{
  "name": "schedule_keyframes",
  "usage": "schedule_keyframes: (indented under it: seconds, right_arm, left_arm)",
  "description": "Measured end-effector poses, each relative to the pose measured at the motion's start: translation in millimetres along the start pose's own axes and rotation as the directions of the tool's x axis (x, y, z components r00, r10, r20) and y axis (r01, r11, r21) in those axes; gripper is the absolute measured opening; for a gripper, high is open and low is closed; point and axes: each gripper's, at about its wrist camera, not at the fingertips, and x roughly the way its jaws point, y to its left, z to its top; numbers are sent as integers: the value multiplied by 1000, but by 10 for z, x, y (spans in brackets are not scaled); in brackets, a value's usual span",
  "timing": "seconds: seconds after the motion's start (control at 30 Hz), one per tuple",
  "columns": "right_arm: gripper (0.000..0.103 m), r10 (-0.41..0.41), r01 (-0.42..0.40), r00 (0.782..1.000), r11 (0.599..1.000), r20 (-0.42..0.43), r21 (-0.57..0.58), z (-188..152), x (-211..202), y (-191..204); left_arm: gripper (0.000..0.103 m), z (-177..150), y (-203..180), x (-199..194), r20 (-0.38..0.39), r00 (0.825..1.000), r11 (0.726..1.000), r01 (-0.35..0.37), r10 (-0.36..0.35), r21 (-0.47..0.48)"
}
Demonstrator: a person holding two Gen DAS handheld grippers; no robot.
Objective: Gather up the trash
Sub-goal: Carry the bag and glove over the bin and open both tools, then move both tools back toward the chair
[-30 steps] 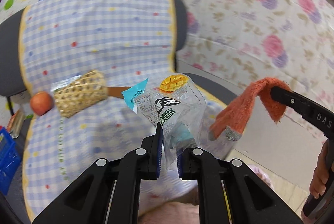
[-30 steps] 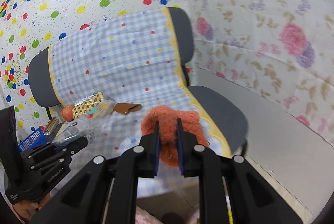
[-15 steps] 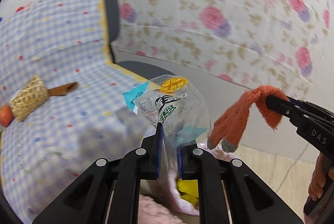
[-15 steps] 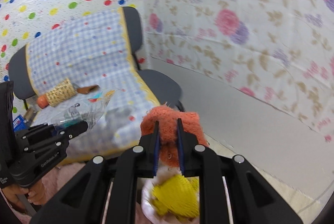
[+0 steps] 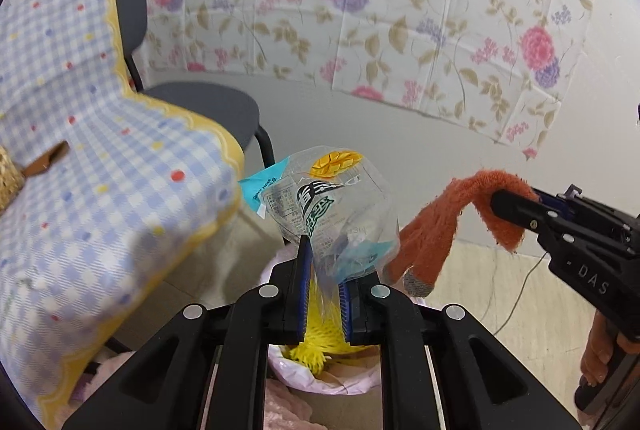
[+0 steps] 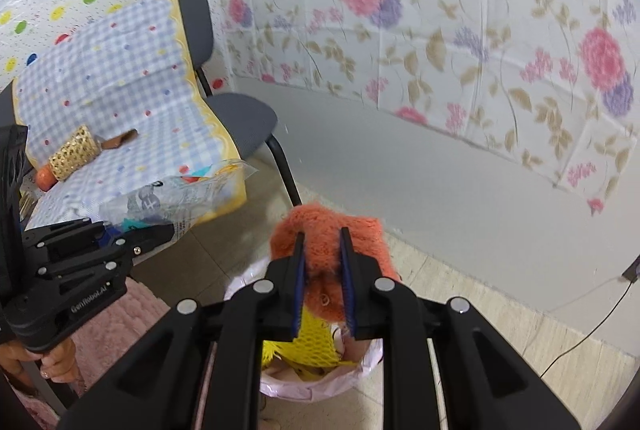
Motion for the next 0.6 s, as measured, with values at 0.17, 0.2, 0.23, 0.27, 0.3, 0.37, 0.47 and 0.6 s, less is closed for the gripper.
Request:
schedule_keyframes:
  seconds: [0.17, 0.2, 0.23, 0.27, 0.3, 0.37, 0.47, 0.6]
  right_arm:
    - [27, 24, -23, 998, 1000, -50, 15, -46, 245, -45]
    - [31, 30, -29, 998, 999, -54, 21, -49, 279, -46]
    - [38, 38, -37, 998, 999, -57, 24, -51, 308, -46]
    - [41, 40, -38, 997, 999, -61, 27, -53, 339, -46]
    - [41, 40, -38, 997, 999, -64, 29, -51, 352, -46]
    - [42, 41, -39, 997, 999, -63, 27, -44, 356, -43]
    - [42, 36, -34, 998, 999, -52, 25, -22, 311, -42]
    - [42, 39, -39, 999, 999, -26, 14, 31, 225, -15]
  left_arm:
    - [48, -3, 4, 244, -73, 997, 1000, 26, -27, -13]
    - [48, -4, 5, 271, -80, 996, 999, 30, -32, -19]
    - [50, 0, 18, 304, -90, 995, 999, 37, -39, -27]
    - [59, 5, 28, 321, -95, 995, 999, 38, -41, -32]
    - [63, 10, 65, 328, -99, 994, 999, 31, -35, -44]
    - [65, 14, 145, 302, -97, 995, 998, 26, -32, -65]
    - [65, 21, 263, 249, -90, 996, 996, -2, -6, -91]
    - [65, 22, 437, 127, -68, 996, 991, -63, 55, -117]
